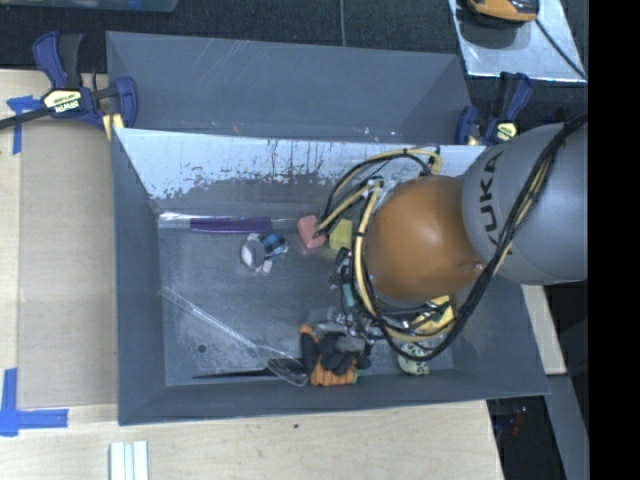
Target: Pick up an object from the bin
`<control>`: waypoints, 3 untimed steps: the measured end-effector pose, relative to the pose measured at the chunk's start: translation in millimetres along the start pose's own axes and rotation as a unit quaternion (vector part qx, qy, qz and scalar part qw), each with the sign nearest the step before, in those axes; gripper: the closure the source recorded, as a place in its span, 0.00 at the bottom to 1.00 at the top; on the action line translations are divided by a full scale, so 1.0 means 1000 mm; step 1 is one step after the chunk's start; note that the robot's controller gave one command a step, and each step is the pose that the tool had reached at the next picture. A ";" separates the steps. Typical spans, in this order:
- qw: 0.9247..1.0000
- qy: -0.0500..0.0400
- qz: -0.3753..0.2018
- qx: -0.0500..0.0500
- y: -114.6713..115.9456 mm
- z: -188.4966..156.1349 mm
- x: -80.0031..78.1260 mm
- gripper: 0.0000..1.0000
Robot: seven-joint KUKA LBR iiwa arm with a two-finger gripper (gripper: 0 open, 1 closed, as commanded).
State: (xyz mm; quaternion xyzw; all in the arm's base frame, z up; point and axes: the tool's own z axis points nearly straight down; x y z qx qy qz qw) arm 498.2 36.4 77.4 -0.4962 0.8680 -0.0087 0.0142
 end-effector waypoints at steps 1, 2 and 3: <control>1.000 0.000 0.001 -0.001 0.000 -0.019 -0.001 1.00; 1.000 0.000 0.001 -0.003 0.000 -0.063 -0.001 1.00; 1.000 0.000 0.001 -0.001 -0.002 -0.094 -0.002 1.00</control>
Offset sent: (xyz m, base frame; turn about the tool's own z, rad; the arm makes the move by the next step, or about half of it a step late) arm -0.0006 0.0004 0.0823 0.0008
